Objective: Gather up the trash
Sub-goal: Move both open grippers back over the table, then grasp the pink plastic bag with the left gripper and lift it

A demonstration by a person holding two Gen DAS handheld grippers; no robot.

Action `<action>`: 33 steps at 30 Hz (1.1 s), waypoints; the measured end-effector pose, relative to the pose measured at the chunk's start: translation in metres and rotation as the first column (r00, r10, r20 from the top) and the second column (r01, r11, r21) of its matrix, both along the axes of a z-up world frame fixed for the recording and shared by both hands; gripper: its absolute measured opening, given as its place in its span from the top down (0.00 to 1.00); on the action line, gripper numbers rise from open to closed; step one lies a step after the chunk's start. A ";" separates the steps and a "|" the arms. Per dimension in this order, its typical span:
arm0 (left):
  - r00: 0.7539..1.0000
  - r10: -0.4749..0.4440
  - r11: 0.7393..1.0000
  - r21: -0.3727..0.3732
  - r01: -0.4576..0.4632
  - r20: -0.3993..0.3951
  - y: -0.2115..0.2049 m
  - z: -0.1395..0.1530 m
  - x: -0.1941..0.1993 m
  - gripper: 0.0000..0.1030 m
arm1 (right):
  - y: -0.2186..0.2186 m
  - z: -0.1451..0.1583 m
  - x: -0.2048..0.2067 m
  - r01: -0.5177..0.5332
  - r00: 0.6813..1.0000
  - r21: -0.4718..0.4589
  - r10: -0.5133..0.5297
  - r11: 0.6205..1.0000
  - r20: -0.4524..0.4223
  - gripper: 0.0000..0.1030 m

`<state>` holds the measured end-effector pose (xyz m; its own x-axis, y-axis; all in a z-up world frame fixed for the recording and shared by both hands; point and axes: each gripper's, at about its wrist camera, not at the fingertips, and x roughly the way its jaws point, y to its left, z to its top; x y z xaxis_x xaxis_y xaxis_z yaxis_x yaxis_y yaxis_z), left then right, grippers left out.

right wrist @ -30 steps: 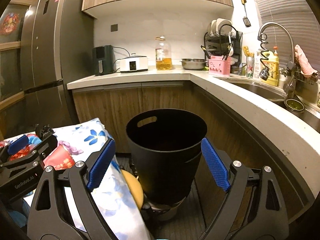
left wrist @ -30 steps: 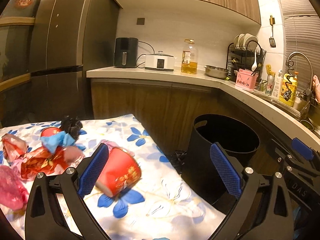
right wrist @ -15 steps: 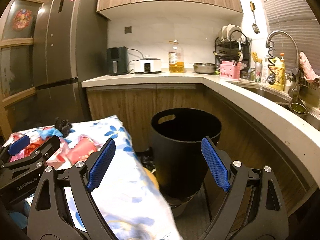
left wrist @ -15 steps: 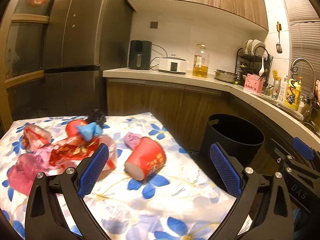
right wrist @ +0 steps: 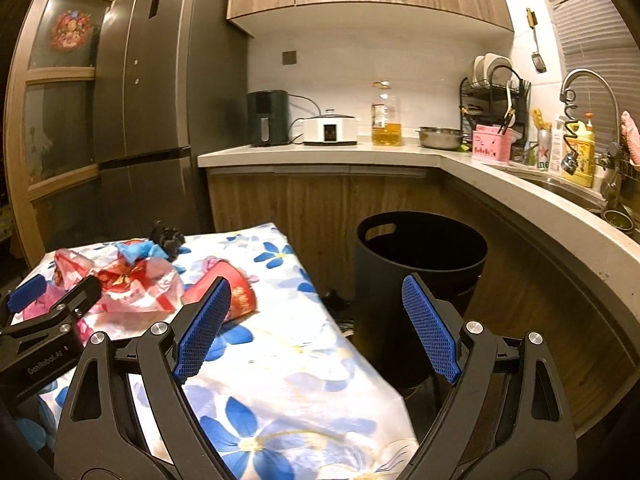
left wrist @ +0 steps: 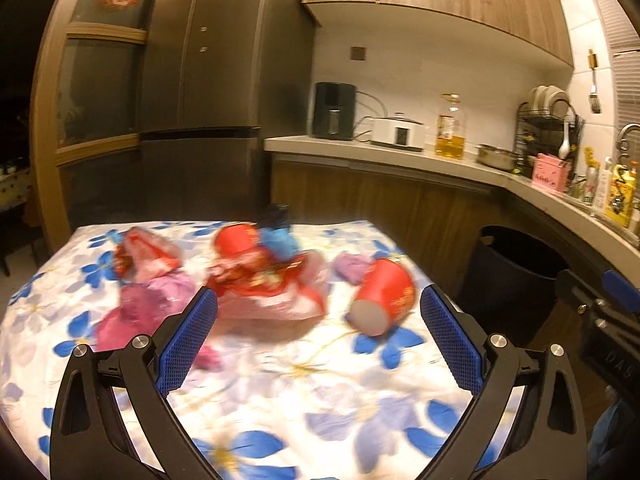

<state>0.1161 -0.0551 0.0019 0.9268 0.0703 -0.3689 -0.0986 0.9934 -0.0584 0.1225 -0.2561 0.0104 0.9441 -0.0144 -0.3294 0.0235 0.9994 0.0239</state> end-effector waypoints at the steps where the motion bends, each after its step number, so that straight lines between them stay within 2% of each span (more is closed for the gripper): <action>1: 1.000 0.013 1.000 -0.002 -0.013 -0.002 0.005 0.000 -0.001 0.06 | 0.003 -0.002 0.000 -0.005 1.000 0.002 0.005 1.000 -0.001 0.16; 11: 0.981 0.196 0.981 -0.010 -0.196 0.008 0.072 -0.006 -0.015 0.06 | 0.037 -0.014 0.007 -0.090 0.996 0.002 0.090 0.996 -0.018 0.16; 21: 0.965 0.255 0.967 0.001 -0.256 -0.063 0.106 -0.025 0.006 0.06 | 0.075 -0.023 0.016 -0.172 0.985 -0.007 0.172 0.985 -0.021 0.16; 24: 0.962 0.252 0.967 -0.001 -0.254 -0.104 0.112 -0.033 0.014 0.14 | 0.087 -0.026 0.020 -0.198 0.980 -0.014 0.198 0.980 -0.026 0.16; 26: 0.961 0.244 0.969 -0.011 -0.247 -0.130 0.116 -0.038 0.018 0.30 | 0.095 -0.029 0.024 -0.214 0.976 -0.017 0.213 0.977 -0.034 0.16; 27: 0.960 0.235 0.971 -0.018 -0.240 -0.151 0.118 -0.041 0.021 0.33 | 0.099 -0.030 0.026 -0.221 0.975 -0.017 0.220 0.975 -0.038 0.16; 28: 0.960 0.224 0.972 -0.029 -0.232 -0.166 0.120 -0.043 0.023 0.41 | 0.102 -0.032 0.028 -0.226 0.973 -0.017 0.225 0.974 -0.041 0.16; 32: 0.961 0.181 0.973 -0.102 -0.206 -0.210 0.132 -0.053 0.028 0.70 | 0.118 -0.036 0.034 -0.254 0.966 -0.017 0.253 0.967 -0.055 0.16; 33: 0.961 0.171 0.972 -0.120 -0.200 -0.216 0.135 -0.054 0.028 0.73 | 0.123 -0.037 0.036 -0.266 0.963 -0.017 0.265 0.964 -0.059 0.16</action>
<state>0.1444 0.0800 -0.0525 0.8073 0.1685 -0.5656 -0.3044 0.9399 -0.1545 0.1582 -0.1327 -0.0270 0.8955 0.2255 -0.3838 -0.2418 0.9703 0.0058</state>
